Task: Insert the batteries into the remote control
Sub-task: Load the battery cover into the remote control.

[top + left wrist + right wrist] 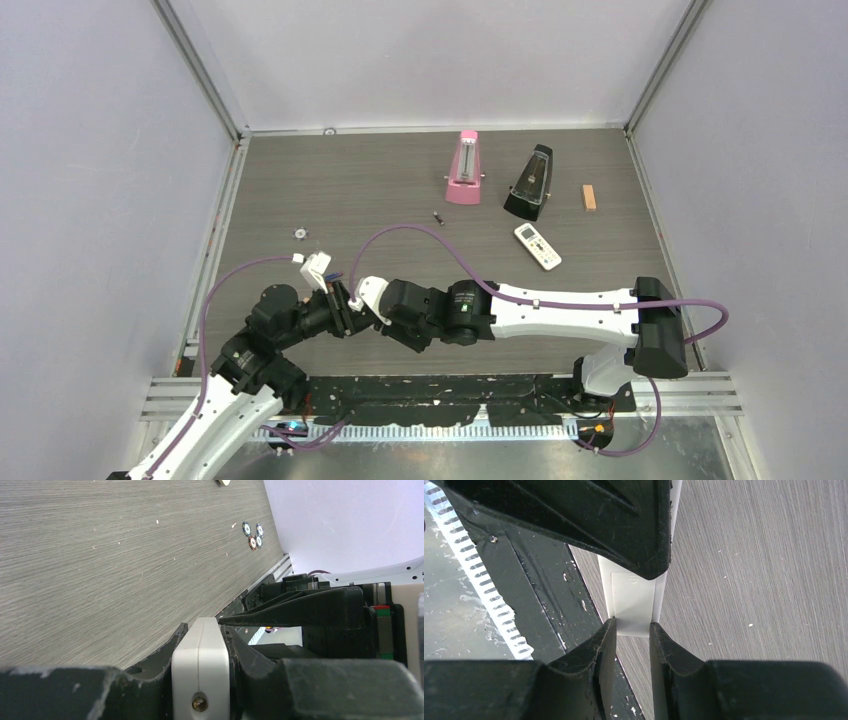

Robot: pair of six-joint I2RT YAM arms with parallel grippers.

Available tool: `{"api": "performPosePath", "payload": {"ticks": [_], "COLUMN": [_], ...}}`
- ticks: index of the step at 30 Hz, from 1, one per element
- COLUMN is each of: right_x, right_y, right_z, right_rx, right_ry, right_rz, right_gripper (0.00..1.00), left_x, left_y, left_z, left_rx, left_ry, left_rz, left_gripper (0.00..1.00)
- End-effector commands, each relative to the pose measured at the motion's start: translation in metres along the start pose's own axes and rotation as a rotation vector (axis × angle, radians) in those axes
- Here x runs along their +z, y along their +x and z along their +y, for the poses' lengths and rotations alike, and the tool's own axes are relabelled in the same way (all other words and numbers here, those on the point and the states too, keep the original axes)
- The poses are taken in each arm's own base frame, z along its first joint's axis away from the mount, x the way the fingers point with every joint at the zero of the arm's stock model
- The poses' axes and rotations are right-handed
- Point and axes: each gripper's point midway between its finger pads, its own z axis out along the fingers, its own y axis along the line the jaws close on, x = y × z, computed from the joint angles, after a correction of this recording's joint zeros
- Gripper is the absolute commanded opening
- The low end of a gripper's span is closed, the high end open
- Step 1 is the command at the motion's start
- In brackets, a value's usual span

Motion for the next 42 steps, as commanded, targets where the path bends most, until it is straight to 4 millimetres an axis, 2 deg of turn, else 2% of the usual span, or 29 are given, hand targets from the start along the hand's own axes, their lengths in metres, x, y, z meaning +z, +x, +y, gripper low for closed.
{"api": "performPosePath", "payload": {"ticks": [1, 7, 15, 21, 27, 37, 42], "right_x": [-0.006, -0.007, -0.008, -0.014, -0.023, -0.039, -0.058], "right_y": [-0.031, -0.028, -0.022, -0.024, -0.031, -0.041, -0.052], "right_z": [-0.005, -0.006, -0.008, -0.011, -0.012, -0.003, -0.001], "right_rx": [0.039, 0.048, 0.044, 0.049, 0.078, 0.099, 0.125], "right_ry": [0.035, 0.036, 0.036, 0.048, 0.051, -0.019, -0.052], "right_rz": [-0.097, -0.082, -0.061, -0.075, -0.106, -0.176, -0.253], "right_gripper": [0.28, 0.30, 0.41, 0.44, 0.49, 0.62, 0.72], "left_x": [-0.006, -0.004, -0.003, -0.003, -0.001, -0.001, -0.002], "left_y": [-0.008, -0.005, -0.005, -0.006, -0.007, -0.014, -0.017], "left_z": [-0.033, -0.040, -0.045, -0.044, -0.040, -0.031, -0.027], "left_rx": [-0.018, -0.059, -0.088, -0.101, -0.115, -0.180, -0.206], "left_ry": [0.126, 0.157, 0.186, 0.183, 0.164, 0.134, 0.131], "left_rz": [-0.006, 0.028, 0.030, 0.026, 0.015, -0.028, -0.045], "left_gripper": [0.00, 0.00, 0.00, 0.00, 0.00, 0.00, 0.00]}}
